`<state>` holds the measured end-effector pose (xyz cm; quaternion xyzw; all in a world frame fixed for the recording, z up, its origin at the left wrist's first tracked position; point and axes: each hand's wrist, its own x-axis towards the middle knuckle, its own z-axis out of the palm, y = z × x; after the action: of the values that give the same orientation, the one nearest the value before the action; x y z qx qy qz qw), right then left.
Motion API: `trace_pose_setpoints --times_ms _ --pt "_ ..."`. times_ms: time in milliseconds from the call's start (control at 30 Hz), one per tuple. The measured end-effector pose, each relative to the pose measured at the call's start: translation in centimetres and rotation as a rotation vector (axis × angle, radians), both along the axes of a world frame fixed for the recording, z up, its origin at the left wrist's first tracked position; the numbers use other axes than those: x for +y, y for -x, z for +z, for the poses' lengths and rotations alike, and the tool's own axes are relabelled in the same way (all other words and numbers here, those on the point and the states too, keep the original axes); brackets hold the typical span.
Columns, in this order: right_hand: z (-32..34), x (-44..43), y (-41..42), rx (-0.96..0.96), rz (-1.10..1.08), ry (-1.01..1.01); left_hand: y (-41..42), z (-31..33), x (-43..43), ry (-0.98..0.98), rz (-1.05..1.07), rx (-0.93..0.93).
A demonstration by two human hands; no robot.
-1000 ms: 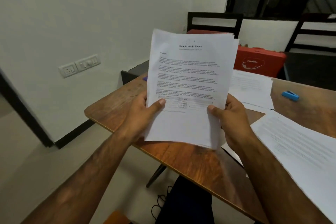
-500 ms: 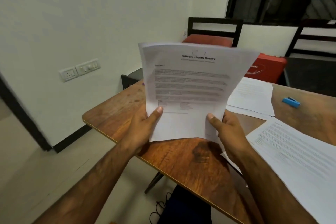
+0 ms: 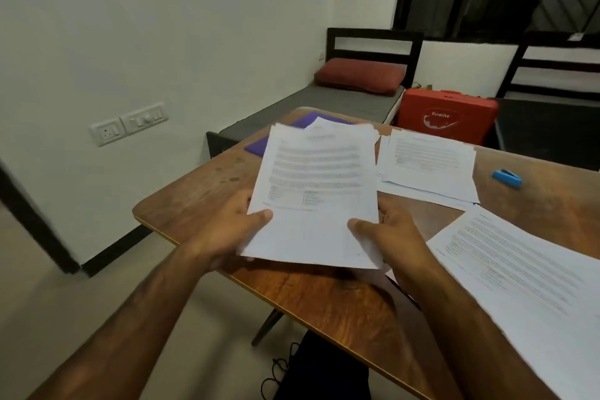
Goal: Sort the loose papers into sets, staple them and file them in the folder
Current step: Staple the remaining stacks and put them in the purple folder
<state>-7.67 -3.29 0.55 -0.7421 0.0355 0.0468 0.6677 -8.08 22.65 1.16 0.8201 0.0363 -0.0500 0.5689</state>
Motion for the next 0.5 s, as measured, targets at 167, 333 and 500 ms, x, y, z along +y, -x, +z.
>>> trace_pose_setpoints --times_ms 167,333,500 --pt "-0.4 0.9 0.8 0.155 0.169 0.068 0.6 -0.2 1.8 -0.243 -0.101 0.219" --pt "-0.7 1.0 1.2 0.108 0.086 0.356 0.3 0.0 1.4 -0.423 -0.138 0.221" --pt "-0.6 0.2 1.1 0.081 -0.056 0.948 -0.1 0.3 1.1 -0.834 -0.025 0.108"
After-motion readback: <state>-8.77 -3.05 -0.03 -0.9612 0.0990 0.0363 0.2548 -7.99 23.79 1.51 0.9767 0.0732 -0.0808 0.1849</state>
